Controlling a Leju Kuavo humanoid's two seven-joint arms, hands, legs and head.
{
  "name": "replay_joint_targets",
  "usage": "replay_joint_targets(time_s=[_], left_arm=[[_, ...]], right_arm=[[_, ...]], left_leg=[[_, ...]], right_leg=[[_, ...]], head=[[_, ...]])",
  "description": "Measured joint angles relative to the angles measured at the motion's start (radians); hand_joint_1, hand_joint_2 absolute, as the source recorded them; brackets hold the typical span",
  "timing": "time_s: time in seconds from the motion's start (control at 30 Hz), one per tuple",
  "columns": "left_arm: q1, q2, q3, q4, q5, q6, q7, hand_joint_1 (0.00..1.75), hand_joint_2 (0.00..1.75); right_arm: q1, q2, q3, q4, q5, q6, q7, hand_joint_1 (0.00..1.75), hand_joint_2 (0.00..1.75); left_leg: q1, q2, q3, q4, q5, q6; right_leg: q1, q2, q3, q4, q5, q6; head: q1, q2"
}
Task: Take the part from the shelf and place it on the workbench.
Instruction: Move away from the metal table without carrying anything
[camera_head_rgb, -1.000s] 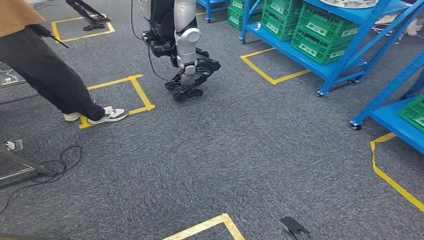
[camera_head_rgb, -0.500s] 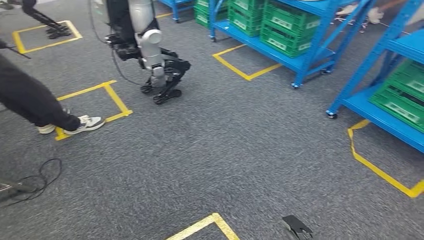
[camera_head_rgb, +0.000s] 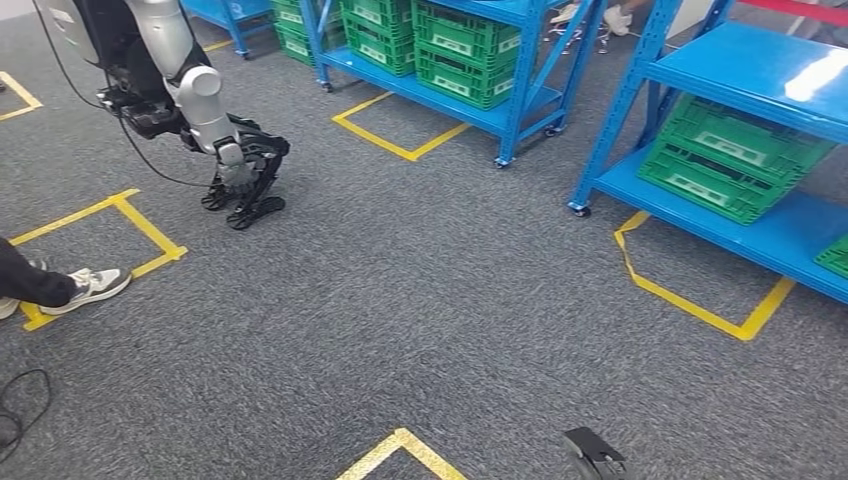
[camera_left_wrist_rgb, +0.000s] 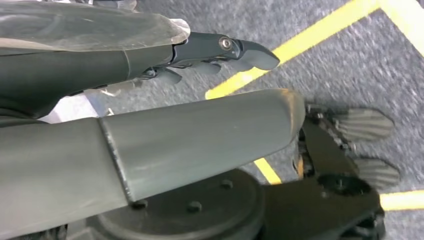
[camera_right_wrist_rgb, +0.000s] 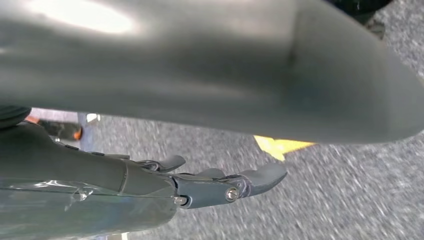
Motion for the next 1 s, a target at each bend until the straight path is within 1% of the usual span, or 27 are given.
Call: replay_joint_targets(time_s=[0.03,0.07,0.1,0.13,0.17,0.2,0.23,0.3,0.33,0.37,0.4,0.43,0.47,0.5,0.53,0.57,0.6,0.63,0.67,0.7,0.73,0.8,0.83,0.87,0.93,0.97,1.0], left_arm=[[0.0,-0.001,0.0,0.0,-0.001,0.0,0.0,0.0,0.0],[0.001,-0.001,0.0,0.0,-0.002,0.0,0.0,0.0,0.0],[0.003,-0.001,0.0,0.0,-0.003,0.0,0.0,0.0,0.0],[0.004,-0.001,0.0,0.0,-0.003,0.0,0.0,0.0,0.0],[0.005,-0.001,0.0,0.0,-0.003,0.0,0.0,0.0,0.0],[0.005,-0.003,0.0,0.0,-0.003,0.0,0.0,0.0,0.0],[0.005,-0.004,0.0,0.0,-0.003,0.0,0.0,0.0,0.0],[0.005,-0.007,0.0,0.0,-0.003,-0.001,0.0,0.0,0.0],[0.005,-0.007,0.0,0.001,-0.003,-0.001,0.0,0.0,0.0],[0.004,-0.008,0.0,0.001,-0.003,-0.001,0.0,0.0,0.0],[0.003,-0.008,0.0,0.001,-0.003,-0.001,0.0,0.0,0.0],[0.002,-0.008,0.0,0.001,-0.003,-0.001,0.0,0.0,0.0],[0.001,-0.009,0.0,0.001,-0.003,-0.001,0.0,0.0,0.0],[0.0,-0.009,0.0,0.001,-0.003,-0.001,0.0,0.0,0.0],[-0.001,-0.01,0.0,0.001,-0.003,-0.001,0.0,0.0,0.0],[0.0,-0.011,0.0,0.001,-0.003,-0.001,-0.001,0.0,0.0],[0.001,-0.012,0.0,0.001,-0.002,-0.001,-0.001,0.0,0.0],[0.002,-0.013,0.0,0.001,-0.002,-0.002,-0.001,0.0,0.0],[0.004,-0.014,0.0,0.001,-0.001,-0.002,-0.001,0.0,0.0],[0.005,-0.015,0.0,0.001,0.0,-0.002,-0.001,0.0,0.0],[0.006,-0.015,-0.001,0.001,0.001,-0.002,-0.001,0.0,0.0],[0.005,-0.014,-0.001,0.001,0.002,-0.002,-0.001,0.0,0.0],[0.005,-0.013,0.0,0.001,0.002,-0.002,-0.001,0.0,0.0],[0.004,-0.012,0.0,0.001,0.002,-0.002,-0.001,0.0,0.0],[0.001,-0.012,0.0,0.001,0.003,-0.002,-0.001,0.0,0.0],[-0.001,-0.013,0.0,0.001,0.004,-0.002,-0.001,0.0,0.0],[-0.001,-0.013,0.0,0.001,0.004,-0.002,-0.001,0.0,0.0]], right_arm=[[0.001,0.0,0.0,0.0,-0.002,-0.002,-0.001,0.0,0.0],[0.002,-0.001,0.0,0.0,-0.003,-0.003,-0.003,0.0,0.0],[0.002,-0.001,0.0,0.0,-0.004,-0.003,-0.004,0.0,0.0],[0.001,-0.001,0.0,0.0,-0.005,-0.003,-0.004,0.0,0.0],[0.001,-0.001,0.0,0.0,-0.006,-0.004,-0.004,0.0,0.0],[0.002,-0.001,0.0,0.0,-0.007,-0.004,-0.004,0.0,0.0],[0.004,-0.002,0.0,0.0,-0.008,-0.004,-0.003,0.0,0.0],[0.007,-0.003,0.0,0.0,-0.011,-0.005,-0.002,0.0,0.0],[0.007,-0.003,0.0,0.0,-0.012,-0.005,-0.002,0.0,0.0],[0.006,-0.004,0.0,0.001,-0.013,-0.005,-0.002,0.0,0.0],[0.007,-0.003,0.0,0.001,-0.014,-0.005,-0.002,0.0,0.0],[0.008,-0.003,0.0,0.001,-0.014,-0.005,-0.002,0.0,0.0],[0.01,-0.003,0.0,0.002,-0.015,-0.005,-0.001,0.0,0.0],[0.012,-0.003,0.0,0.002,-0.015,-0.005,-0.001,0.0,0.0],[0.011,-0.003,0.0,0.002,-0.015,-0.005,-0.001,0.0,0.0],[0.01,-0.004,0.0,0.002,-0.015,-0.005,0.0,0.0,0.0],[0.008,-0.004,0.0,0.002,-0.015,-0.005,0.0,0.0,0.0],[0.006,-0.004,0.0,0.002,-0.015,-0.006,-0.001,0.0,0.0],[0.006,-0.004,0.0,0.002,-0.016,-0.006,0.0,0.0,0.0],[0.006,-0.004,0.0,0.002,-0.017,-0.007,0.0,0.0,0.0],[0.006,-0.004,0.0,0.003,-0.018,-0.008,0.0,0.0,0.0],[0.004,-0.004,0.0,0.003,-0.019,-0.009,-0.001,0.0,0.0],[0.002,-0.004,0.0,0.003,-0.019,-0.009,-0.001,0.0,0.0],[0.001,-0.004,0.0,0.003,-0.019,-0.009,-0.001,0.0,0.0],[0.001,-0.004,0.0,0.003,-0.018,-0.009,0.001,0.0,0.0],[0.001,-0.004,0.0,0.003,-0.017,-0.009,0.003,0.0,0.0],[0.002,-0.004,0.0,0.004,-0.016,-0.008,0.005,0.0,0.0]], left_leg=[[0.003,0.012,0.004,-0.008,0.004,0.004],[0.005,0.024,0.006,-0.013,0.006,0.007],[0.004,0.036,0.007,-0.015,0.006,0.009],[0.003,0.048,0.007,-0.014,0.005,0.01],[0.003,0.06,0.008,-0.014,0.004,0.009],[0.004,0.071,0.009,-0.014,0.002,0.008],[0.005,0.081,0.011,-0.013,0.0,0.004],[0.006,0.099,0.018,-0.007,-0.008,-0.007],[0.005,0.107,0.02,-0.003,-0.012,-0.014],[0.002,0.116,0.021,0.001,-0.015,-0.019],[0.001,0.124,0.021,0.003,-0.017,-0.024],[0.001,0.133,0.021,0.004,-0.017,-0.028],[0.004,0.132,0.021,0.008,-0.022,-0.033],[0.007,0.118,0.014,0.025,-0.035,-0.038],[0.01,0.096,-0.003,0.063,-0.061,-0.042],[0.012,0.071,-0.032,0.124,-0.094,-0.045],[0.012,0.052,-0.07,0.198,-0.129,-0.046],[0.012,0.043,-0.107,0.268,-0.155,-0.045],[0.012,0.039,-0.131,0.309,-0.16,-0.044],[0.012,0.036,-0.136,0.31,-0.145,-0.041],[0.012,0.031,-0.12,0.268,-0.111,-0.037],[0.01,-0.002,-0.055,0.12,-0.036,-0.026],[0.01,-0.016,-0.029,0.062,-0.015,-0.022],[0.008,-0.026,-0.013,0.027,-0.007,-0.02],[0.006,-0.014,-0.007,0.011,-0.005,-0.015],[0.006,-0.004,-0.003,0.005,-0.002,-0.01],[0.008,0.008,0.0,-0.002,0.001,-0.005]], right_leg=[[0.001,-0.021,-0.014,0.029,-0.021,0.004],[0.001,-0.047,-0.036,0.081,-0.053,0.008],[-0.001,-0.067,-0.065,0.147,-0.091,0.013],[-0.004,-0.075,-0.093,0.212,-0.121,0.019],[-0.007,-0.079,-0.11,0.256,-0.136,0.024],[-0.011,-0.082,-0.108,0.263,-0.131,0.029],[-0.014,-0.088,-0.085,0.227,-0.107,0.034],[-0.016,-0.124,-0.006,0.084,-0.045,0.039],[-0.015,-0.138,0.024,0.027,-0.027,0.035],[-0.013,-0.148,0.04,-0.004,-0.02,0.028],[-0.008,-0.147,0.042,-0.011,-0.023,0.02],[-0.007,-0.134,0.042,-0.012,-0.02,0.009],[-0.006,-0.124,0.041,-0.013,-0.017,0.002],[-0.006,-0.115,0.039,-0.015,-0.014,-0.004],[-0.007,-0.105,0.038,-0.018,-0.011,-0.011],[-0.007,-0.096,0.036,-0.019,-0.008,-0.016],[-0.006,-0.087,0.032,-0.019,-0.006,-0.019],[-0.004,-0.076,0.03,-0.019,-0.005,-0.021],[-0.002,-0.064,0.029,-0.019,-0.004,-0.022],[-0.001,-0.051,0.029,-0.019,-0.004,-0.023],[0.0,-0.038,0.031,-0.019,-0.003,-0.023],[0.002,-0.014,0.032,-0.017,-0.003,-0.021],[0.002,-0.003,0.031,-0.017,-0.002,-0.018],[0.001,0.006,0.028,-0.016,-0.001,-0.014],[-0.002,0.023,0.021,-0.019,0.002,-0.002],[-0.002,0.015,0.017,-0.014,-0.002,0.002],[-0.002,-0.006,0.006,0.005,-0.015,0.006]], head=[[0.005,0.0],[0.01,0.0],[0.016,0.0],[0.02,0.0],[0.022,0.0],[0.024,0.0],[0.027,0.0],[0.036,0.0],[0.04,0.0],[0.041,0.0],[0.038,0.0],[0.034,0.0],[0.03,0.0],[0.027,0.0],[0.022,0.0],[0.017,0.0],[0.01,0.0],[0.006,0.0],[0.004,0.0],[0.002,0.0],[0.002,0.0],[-0.001,0.0],[-0.002,0.0],[-0.002,0.0],[-0.001,0.0],[0.0,0.0],[0.004,0.0]])
